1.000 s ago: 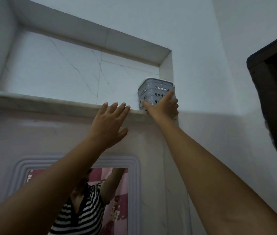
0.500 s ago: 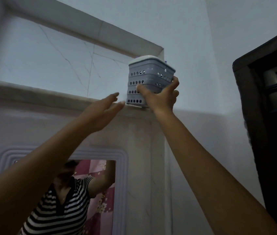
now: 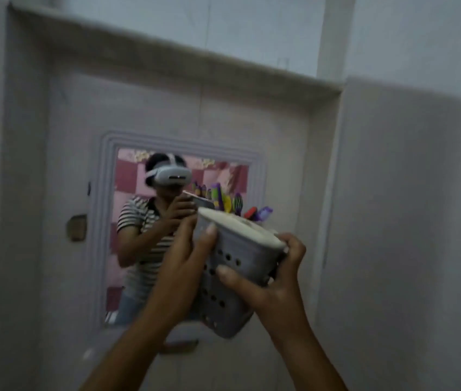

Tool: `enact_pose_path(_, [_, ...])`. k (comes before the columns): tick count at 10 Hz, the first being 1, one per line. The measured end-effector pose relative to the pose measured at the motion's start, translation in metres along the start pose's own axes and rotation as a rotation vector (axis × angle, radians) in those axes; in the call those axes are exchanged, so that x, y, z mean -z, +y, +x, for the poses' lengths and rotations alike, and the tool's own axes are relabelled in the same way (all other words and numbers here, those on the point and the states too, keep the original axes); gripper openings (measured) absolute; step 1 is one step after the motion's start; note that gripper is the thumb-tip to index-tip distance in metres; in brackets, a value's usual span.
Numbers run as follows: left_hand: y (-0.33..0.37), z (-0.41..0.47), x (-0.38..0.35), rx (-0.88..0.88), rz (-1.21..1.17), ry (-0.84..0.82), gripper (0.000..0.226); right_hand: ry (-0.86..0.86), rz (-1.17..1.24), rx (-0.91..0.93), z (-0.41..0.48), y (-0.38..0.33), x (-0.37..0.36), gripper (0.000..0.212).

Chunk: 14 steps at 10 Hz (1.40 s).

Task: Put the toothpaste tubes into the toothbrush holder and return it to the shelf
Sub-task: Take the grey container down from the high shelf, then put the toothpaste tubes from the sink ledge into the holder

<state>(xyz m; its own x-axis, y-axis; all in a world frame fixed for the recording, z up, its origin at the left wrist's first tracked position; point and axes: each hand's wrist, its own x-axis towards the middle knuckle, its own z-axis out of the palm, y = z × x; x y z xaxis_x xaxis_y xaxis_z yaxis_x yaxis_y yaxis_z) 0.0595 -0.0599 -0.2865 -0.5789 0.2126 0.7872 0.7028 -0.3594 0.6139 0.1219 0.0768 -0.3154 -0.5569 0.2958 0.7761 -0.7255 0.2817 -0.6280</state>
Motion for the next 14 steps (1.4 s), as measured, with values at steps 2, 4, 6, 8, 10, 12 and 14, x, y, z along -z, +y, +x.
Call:
enact_pose_path(2, [-0.076, -0.139, 0.051, 0.411, 0.141, -0.126, 0.029, -0.053, -0.108, -0.22, -0.134, 0.101, 0.01, 0.088])
enact_pose_path(4, [-0.118, -0.251, 0.104, 0.767, 0.379, -0.151, 0.015, 0.154, -0.268, -0.399, -0.25, 0.156, 0.042, 0.087])
enact_pose_path(6, [-0.147, -0.307, 0.116, 0.975, 0.502, -0.156, 0.017, 0.285, -0.494, -0.527, -0.301, 0.197, 0.074, 0.095])
enact_pose_path(8, [-0.2, -0.294, 0.103, 0.935, 0.774, -0.252, 0.022, 0.148, -0.462, -0.699, -0.347, 0.233, 0.074, 0.103])
enact_pose_path(10, [-0.284, -0.244, 0.073, 0.767, 0.937, -0.647, 0.028, 0.19, -0.491, -0.864, -0.366, 0.258, 0.062, 0.097])
enact_pose_path(12, [-0.345, -0.223, 0.045, 0.54, 1.304, -1.318, 0.061, 0.191, -0.481, -0.937, -0.382, 0.269, 0.062, 0.118])
enact_pose_path(14, [-0.354, -0.221, 0.033, 0.56, 1.337, -1.381, 0.046, 0.175, -0.462, -0.751, -0.381, 0.273, 0.059, 0.136])
